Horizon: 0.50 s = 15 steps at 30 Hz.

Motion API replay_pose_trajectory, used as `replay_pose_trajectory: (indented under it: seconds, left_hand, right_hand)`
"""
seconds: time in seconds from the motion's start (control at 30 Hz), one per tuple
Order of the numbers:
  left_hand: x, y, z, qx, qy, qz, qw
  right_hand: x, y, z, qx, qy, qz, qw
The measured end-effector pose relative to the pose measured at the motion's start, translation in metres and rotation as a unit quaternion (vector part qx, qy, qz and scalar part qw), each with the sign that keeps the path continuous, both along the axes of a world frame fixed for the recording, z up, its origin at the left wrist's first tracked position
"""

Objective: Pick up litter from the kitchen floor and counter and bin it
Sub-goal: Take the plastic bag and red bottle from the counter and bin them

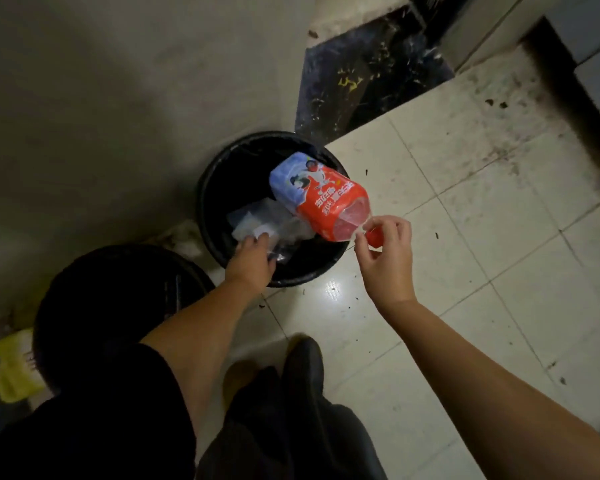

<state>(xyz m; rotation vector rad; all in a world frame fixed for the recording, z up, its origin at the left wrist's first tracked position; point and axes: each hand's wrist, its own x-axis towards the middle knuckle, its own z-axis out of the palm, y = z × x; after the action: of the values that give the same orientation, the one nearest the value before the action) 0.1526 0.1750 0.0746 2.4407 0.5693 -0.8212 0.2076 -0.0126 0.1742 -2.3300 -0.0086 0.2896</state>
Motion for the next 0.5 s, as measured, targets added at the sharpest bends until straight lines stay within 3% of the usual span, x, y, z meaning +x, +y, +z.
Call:
replay_pose_trajectory:
  seconds: [0.13,0.27,0.37,0.5]
  left_hand:
    - [-0.064,0.026,0.052,0.01,-0.035,-0.005,0.999]
    - [-0.163,0.058,0.076,-0.035,0.136,0.036,0.989]
    - [-0.236,0.074,0.063,-0.039,0.228,-0.002,0.973]
    - [-0.291,0.083,0.031,-0.008,0.204,-0.056,0.977]
  right_hand:
    - [-0.02,0.04,0.037,0.009,0.023,0.044,0.999]
    - [-0.059,0.098,0.058,-0.029,0.06,0.185,0.98]
    - [-0.096,0.141,0.04,-0.052,0.097,0.333,0.936]
    - [-0.14,0.191,-0.018,-0.11,0.124,0.461,0.872]
